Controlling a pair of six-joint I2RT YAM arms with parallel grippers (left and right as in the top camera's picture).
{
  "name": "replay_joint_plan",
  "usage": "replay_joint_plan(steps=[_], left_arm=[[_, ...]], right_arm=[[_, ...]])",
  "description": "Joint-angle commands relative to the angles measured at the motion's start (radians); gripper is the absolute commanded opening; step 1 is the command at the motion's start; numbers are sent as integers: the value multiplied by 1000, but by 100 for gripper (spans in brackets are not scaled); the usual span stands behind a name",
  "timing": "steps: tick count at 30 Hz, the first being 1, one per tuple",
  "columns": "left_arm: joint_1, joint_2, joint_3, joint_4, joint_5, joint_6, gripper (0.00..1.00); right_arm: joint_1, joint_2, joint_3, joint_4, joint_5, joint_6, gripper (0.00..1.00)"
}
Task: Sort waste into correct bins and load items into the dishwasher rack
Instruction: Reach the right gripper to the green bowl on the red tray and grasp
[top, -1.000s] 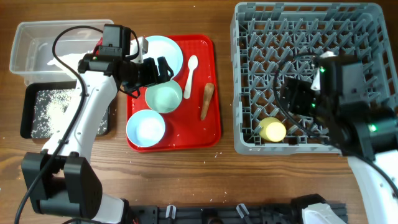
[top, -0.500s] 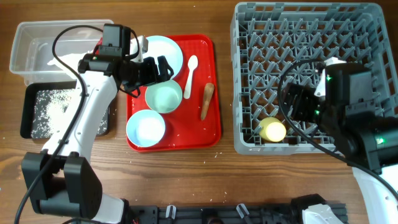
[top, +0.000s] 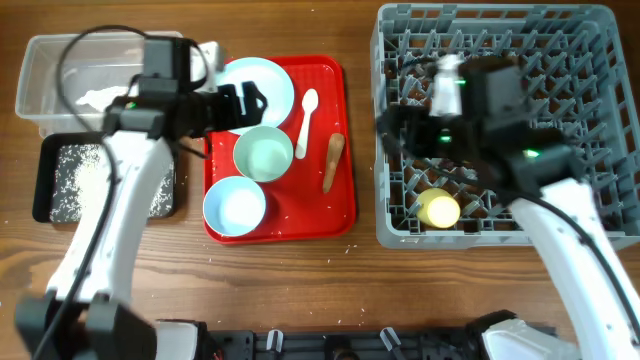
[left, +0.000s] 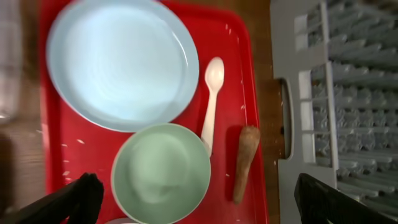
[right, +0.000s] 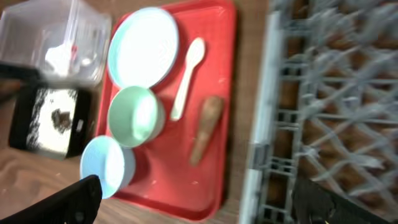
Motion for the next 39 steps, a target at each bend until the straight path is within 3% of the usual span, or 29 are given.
replay_joint_plan(steps=[1,9,13,15,19,24,29,35,37,39], left_arm=[[63,-83,30,-17,-43,23,100],[314,-102,30,-54,-65,23,100],[381,-102,30,-69,-65,23,100],[388,-102,30,-69,-65,23,100],[388,-102,29,-69,-65,23,100],[388,-102,29,-69,-65,23,100],[388,-102,30,-69,-65,23,100],[388,-102,30,-69,-65,23,100],[388,-102,30,-69,-65,23,100],[388,-102,30,-69,-65,23,100]], right_arm=[[85,93,15,91,-29,61,100],[258,383,15,393,17,248,97],[306,544,15,488,64,340,78],[313,595,15,523,67,355,76],[313,660,15,558,70,372,59],[322,679,15,565,83,389,51],[343,692,15,565,146,389,31],[343,722,15,564,145,390,22],[343,723,15,561,140,389,5],[342,722,16,561,121,389,4]])
